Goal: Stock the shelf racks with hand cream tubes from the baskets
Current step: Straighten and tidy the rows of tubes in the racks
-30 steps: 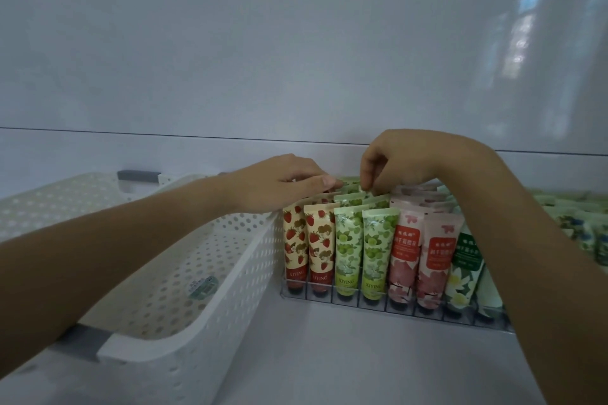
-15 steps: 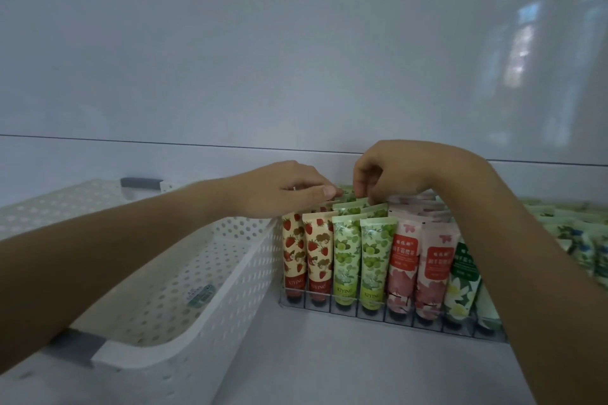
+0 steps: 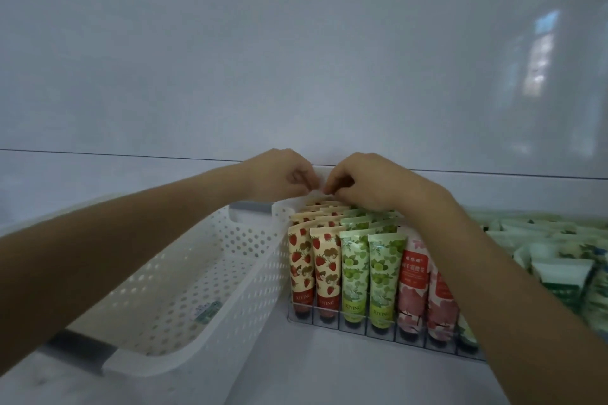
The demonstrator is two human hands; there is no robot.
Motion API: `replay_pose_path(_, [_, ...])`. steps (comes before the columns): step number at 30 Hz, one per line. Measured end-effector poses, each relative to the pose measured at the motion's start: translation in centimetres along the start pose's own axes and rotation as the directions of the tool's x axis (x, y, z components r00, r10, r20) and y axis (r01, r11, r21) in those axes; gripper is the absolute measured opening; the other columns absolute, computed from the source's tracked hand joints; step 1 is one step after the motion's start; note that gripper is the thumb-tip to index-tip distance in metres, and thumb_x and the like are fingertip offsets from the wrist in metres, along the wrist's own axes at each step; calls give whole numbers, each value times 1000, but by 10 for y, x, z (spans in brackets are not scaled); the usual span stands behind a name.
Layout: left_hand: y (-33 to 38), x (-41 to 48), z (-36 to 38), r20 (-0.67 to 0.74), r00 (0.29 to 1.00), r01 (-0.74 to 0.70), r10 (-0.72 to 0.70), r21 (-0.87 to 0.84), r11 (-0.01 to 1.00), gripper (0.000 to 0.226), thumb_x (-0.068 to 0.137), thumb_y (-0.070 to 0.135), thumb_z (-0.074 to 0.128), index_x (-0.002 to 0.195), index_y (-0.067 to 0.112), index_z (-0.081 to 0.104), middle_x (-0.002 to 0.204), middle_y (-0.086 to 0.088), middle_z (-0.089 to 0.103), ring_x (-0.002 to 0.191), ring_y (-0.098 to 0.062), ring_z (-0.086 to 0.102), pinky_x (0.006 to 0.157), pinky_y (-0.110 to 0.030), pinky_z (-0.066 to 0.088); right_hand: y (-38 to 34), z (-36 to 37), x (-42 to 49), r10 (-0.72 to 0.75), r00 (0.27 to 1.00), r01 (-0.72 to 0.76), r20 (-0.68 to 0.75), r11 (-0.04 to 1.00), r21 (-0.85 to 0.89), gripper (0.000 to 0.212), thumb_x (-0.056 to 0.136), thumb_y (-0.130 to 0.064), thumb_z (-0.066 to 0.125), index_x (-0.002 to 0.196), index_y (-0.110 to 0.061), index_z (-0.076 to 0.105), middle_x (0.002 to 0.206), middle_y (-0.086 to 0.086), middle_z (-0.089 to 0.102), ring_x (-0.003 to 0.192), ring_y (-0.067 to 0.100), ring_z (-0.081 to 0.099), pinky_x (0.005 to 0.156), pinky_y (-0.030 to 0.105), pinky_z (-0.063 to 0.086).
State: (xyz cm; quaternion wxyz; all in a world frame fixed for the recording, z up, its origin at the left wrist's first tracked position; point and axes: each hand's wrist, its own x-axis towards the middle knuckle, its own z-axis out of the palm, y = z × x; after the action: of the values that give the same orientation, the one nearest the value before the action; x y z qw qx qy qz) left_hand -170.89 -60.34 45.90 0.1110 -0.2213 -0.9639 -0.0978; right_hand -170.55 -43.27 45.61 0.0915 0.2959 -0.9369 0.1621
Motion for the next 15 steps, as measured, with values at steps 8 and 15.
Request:
replay_pose_path(8, [2,6,12,-38,999,-34,29,-143,989,21,82,3,61,99,13,67,86,9,65,78,1,59,66,3,39,-4,3,-1,36,997,-42,-68,996,-79,29,84,-4,57,96,-26,73,102,-3,69,95,16,61,86,36,52])
replay_pose_path(15, [-3,5,15,-61,996,-69,57,-212,975,28,79,-4,59,87,23,60,78,20,59,68,18,56,64,1,40,-2,6,1,31,999,-37,-42,987,-158,29,85,-4,55,94,-26,71,103,1,67,95,19,61,85,37,51])
